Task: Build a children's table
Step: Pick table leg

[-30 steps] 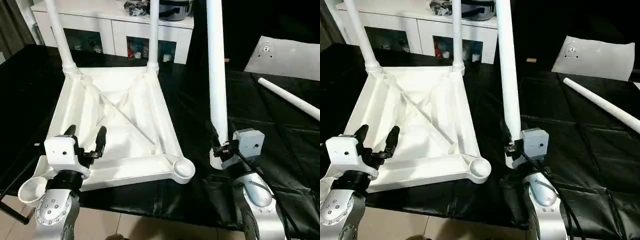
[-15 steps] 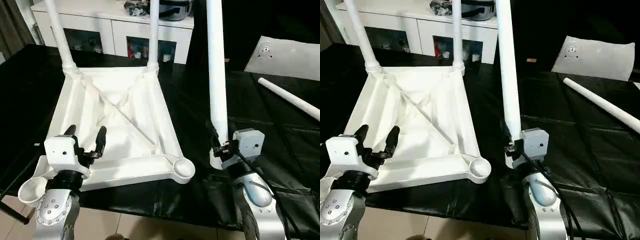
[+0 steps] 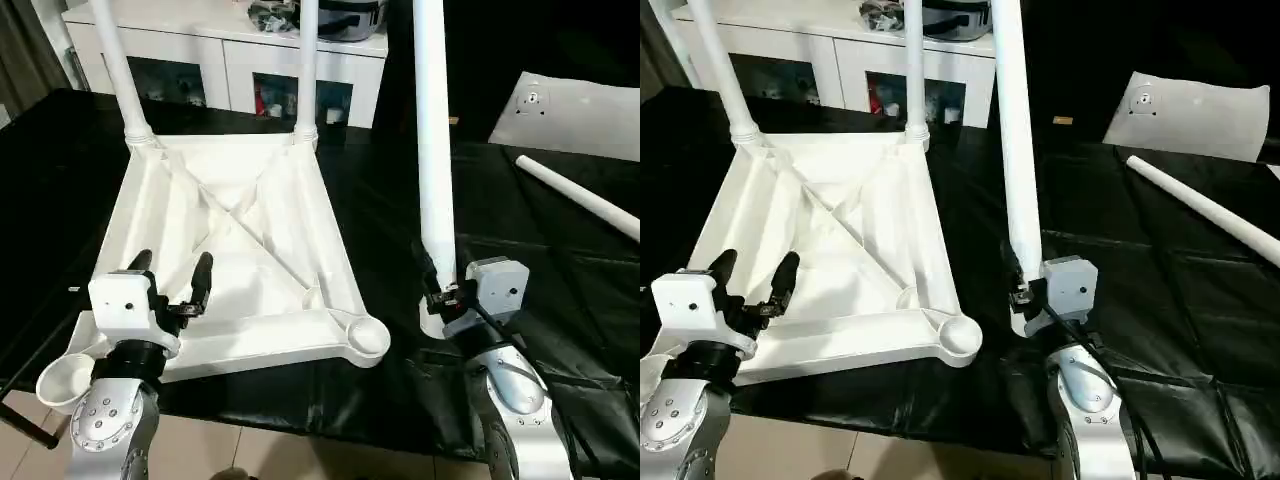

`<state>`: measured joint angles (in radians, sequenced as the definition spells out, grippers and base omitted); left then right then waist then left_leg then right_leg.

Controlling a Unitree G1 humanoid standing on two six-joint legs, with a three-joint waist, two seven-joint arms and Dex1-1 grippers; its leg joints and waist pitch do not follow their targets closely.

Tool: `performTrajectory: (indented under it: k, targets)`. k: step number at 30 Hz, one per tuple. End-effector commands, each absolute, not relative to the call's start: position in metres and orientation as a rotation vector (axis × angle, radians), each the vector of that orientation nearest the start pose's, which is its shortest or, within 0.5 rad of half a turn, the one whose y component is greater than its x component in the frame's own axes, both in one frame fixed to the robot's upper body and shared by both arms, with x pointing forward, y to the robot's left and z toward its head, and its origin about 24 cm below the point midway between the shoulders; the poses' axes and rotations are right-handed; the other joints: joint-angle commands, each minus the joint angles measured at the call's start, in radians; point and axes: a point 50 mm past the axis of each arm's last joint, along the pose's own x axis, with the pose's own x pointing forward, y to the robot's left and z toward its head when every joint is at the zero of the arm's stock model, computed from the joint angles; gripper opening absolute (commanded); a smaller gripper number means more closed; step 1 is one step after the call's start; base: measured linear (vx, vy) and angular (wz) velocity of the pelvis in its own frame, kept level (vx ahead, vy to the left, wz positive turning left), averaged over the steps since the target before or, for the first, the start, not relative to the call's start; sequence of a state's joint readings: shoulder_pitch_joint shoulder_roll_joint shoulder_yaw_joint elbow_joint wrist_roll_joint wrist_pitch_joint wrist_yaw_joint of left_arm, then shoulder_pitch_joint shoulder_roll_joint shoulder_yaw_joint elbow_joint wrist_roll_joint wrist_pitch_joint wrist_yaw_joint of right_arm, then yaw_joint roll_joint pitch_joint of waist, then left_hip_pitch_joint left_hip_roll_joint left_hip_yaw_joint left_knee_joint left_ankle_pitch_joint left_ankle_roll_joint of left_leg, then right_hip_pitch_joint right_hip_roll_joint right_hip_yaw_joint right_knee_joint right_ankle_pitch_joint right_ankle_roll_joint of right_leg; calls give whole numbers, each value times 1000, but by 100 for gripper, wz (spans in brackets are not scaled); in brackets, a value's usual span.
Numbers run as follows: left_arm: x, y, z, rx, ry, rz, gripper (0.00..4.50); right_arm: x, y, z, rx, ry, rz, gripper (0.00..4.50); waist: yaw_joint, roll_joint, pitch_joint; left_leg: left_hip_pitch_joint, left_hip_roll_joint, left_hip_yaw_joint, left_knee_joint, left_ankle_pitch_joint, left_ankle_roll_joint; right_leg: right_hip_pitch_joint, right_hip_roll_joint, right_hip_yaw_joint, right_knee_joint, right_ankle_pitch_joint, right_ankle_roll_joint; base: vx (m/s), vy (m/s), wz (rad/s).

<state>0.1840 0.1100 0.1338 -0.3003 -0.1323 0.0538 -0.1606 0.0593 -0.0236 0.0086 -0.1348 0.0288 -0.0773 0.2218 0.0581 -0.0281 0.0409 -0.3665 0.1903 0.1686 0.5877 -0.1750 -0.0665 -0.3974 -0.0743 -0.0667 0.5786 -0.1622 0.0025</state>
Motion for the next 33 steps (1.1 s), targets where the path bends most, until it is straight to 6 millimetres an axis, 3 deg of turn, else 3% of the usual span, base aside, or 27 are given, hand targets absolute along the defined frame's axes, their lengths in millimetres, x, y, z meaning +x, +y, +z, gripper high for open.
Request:
performTrajectory:
  k: [1,33]
  targets:
    - [216,197,72,17,-93,-18,409,242,-144,68,-9,-157,217,185,0,10,-43,16,31,-17,-83,-461,2,21,-46,37,-84,-446,-37,0,0,0]
    - [216,197,72,17,-93,-18,409,242,-144,68,-9,-157,217,185,0,10,-44,15,31,-17,-83,-460,2,22,-46,37,-84,-441,-38,0,0,0]
